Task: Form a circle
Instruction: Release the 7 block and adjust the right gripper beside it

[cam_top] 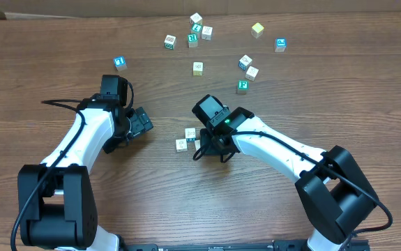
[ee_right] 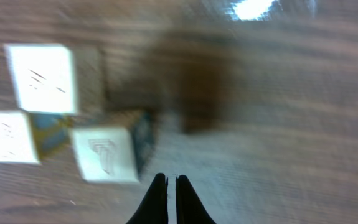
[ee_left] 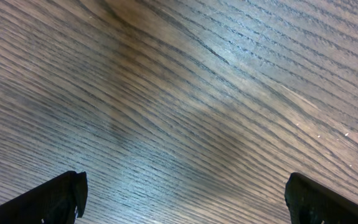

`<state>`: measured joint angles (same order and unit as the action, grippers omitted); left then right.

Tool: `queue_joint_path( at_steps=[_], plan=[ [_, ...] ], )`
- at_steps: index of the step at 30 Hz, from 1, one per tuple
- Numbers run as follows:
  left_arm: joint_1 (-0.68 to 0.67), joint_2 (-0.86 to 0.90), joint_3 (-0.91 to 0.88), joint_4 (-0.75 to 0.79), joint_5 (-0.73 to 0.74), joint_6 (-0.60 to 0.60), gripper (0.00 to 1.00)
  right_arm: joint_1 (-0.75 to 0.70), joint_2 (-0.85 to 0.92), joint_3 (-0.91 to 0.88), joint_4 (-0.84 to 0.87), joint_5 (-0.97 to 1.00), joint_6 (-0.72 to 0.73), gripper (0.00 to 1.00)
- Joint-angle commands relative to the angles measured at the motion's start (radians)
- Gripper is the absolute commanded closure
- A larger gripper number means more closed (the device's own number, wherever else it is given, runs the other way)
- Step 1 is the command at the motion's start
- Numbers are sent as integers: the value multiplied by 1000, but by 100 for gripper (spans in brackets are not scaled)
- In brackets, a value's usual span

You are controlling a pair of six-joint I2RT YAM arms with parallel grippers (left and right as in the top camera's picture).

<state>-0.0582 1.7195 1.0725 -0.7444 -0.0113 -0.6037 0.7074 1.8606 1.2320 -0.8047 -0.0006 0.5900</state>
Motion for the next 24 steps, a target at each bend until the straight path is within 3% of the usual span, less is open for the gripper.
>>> queue_joint_path(
  at_steps=[1, 5, 24],
  plan=[
    [-1, 8, 15, -2, 4, -18, 0, 2, -4, 22, -36, -23, 69, 96],
    [-1, 8, 15, -2, 4, -18, 0, 16, -3, -10, -36, -84, 77, 96],
    [-1, 8, 15, -2, 4, -18, 0, 94, -3, -108, 143, -19, 98, 96]
  ],
)
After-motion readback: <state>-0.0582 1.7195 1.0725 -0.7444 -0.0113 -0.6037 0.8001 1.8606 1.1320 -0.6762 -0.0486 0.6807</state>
